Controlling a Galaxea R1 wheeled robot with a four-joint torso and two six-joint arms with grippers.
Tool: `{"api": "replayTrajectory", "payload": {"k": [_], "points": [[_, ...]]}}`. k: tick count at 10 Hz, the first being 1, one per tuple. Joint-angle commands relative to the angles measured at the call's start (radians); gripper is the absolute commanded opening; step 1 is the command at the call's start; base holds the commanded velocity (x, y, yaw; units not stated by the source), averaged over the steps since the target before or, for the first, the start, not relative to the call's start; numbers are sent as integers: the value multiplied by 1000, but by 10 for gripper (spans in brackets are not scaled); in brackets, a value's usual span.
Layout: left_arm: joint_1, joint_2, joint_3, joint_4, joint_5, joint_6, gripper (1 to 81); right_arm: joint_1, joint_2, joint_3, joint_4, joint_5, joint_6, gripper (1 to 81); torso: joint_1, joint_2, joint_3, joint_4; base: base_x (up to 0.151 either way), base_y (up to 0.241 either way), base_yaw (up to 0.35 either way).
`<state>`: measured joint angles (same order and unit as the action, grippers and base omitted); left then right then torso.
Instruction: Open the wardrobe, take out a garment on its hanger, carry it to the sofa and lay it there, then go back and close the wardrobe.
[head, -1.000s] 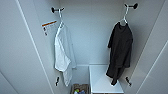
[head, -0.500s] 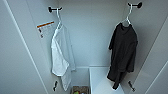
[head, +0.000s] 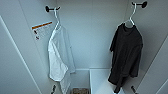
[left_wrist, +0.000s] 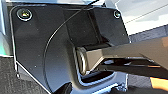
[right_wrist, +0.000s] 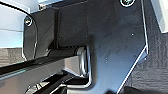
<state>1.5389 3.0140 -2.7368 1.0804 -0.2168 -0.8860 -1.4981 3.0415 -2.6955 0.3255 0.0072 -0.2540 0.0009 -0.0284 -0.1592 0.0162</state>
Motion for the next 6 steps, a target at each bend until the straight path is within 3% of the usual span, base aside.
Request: {"api": "replayTrajectory", "payload": {"k": [1,4,6], "points": [[-21,-4,2,1,31,7,811,34,7,2,-5,-69,-4,811,0,0,0,0,0,0,0],[-27,-10,0,0,33,1,811,34,4,-4,-5,-69,-4,811,1,0,0,0,0,0,0],[-29,-16,3,-16,92,-7,811,35,6,-9,-5,-69,-4,811,0,0,0,0,0,0,0]]}}
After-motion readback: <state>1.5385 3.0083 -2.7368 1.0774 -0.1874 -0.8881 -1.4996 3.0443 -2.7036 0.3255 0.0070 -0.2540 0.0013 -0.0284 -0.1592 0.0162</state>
